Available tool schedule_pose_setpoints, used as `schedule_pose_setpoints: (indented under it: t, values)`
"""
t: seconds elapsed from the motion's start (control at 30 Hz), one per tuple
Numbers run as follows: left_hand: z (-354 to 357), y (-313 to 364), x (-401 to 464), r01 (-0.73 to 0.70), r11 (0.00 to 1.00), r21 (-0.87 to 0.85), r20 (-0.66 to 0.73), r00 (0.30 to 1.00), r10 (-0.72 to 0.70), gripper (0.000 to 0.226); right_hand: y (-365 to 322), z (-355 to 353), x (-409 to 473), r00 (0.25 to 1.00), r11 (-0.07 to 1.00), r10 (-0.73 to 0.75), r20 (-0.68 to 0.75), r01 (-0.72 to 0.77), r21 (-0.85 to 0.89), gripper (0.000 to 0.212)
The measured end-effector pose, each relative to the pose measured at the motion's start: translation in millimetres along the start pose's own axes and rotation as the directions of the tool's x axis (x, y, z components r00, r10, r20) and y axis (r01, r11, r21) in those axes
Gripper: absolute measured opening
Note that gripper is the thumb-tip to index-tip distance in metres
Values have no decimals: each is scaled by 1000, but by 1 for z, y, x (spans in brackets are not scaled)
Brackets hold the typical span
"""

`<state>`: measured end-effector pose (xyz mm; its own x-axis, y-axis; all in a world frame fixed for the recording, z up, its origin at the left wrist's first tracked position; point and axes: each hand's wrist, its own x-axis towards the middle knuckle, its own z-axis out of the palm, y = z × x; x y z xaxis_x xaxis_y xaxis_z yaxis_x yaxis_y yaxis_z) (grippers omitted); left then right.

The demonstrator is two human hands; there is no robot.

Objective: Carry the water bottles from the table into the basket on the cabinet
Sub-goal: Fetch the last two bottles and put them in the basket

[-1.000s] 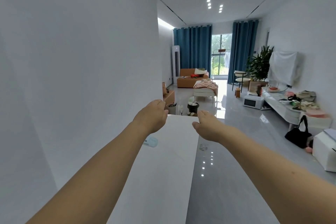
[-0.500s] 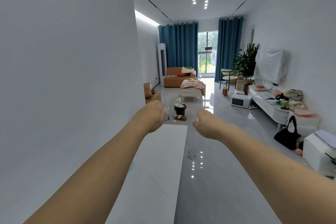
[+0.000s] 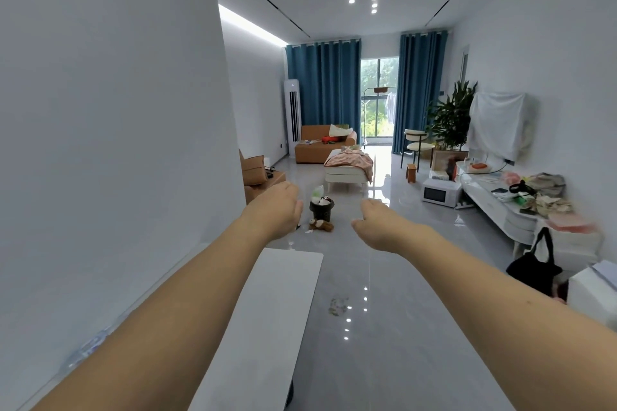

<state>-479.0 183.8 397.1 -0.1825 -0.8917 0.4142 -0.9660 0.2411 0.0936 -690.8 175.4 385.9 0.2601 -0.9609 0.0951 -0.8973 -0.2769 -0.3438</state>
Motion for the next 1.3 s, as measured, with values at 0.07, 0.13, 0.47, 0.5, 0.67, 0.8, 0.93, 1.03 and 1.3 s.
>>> schedule_pose_setpoints:
  t: [0.07, 0.13, 0.47, 0.5, 0.67, 0.8, 0.93, 1.03, 1.3]
  values:
    - [10, 1, 28, -2, 1000, 1, -10, 1000, 2, 31, 15, -4, 26, 1000, 1000, -2, 4, 2, -2, 45]
    - [23, -2, 52, 9, 1000, 1, -12, 1000, -9, 30, 26, -6, 51, 1000, 1000, -2, 15, 2, 1, 44]
    - [101, -45, 158, 36, 999, -13, 10, 999, -35, 19, 61, 14, 178, 998, 1000, 10, 62, -9, -5, 50]
    - [106, -52, 169, 35, 999, -12, 9, 999, -35, 17, 62, 17, 193, 998, 1000, 14, 62, -14, -8, 50]
    - [124, -104, 220, 57, 998, -26, 2, 998, -57, 28, 48, 30, 272, 998, 1000, 3, 68, -2, -12, 46]
    - [126, -154, 247, 126, 992, -23, -27, 992, -127, 24, 18, 40, 334, 998, 1000, -28, 63, 29, -11, 46]
    - [125, -201, 248, 246, 969, -24, -21, 969, -247, 27, -22, 66, 379, 984, 991, -124, 124, 129, -30, 42]
    - [118, -240, 227, 360, 933, 6, -9, 933, -360, 39, -62, 90, 405, 963, 977, -211, 168, 214, 0, 45]
    - [85, -336, 123, 669, 738, 88, -40, 743, -668, 38, -194, 153, 421, 797, 853, -519, 308, 504, 135, 48]
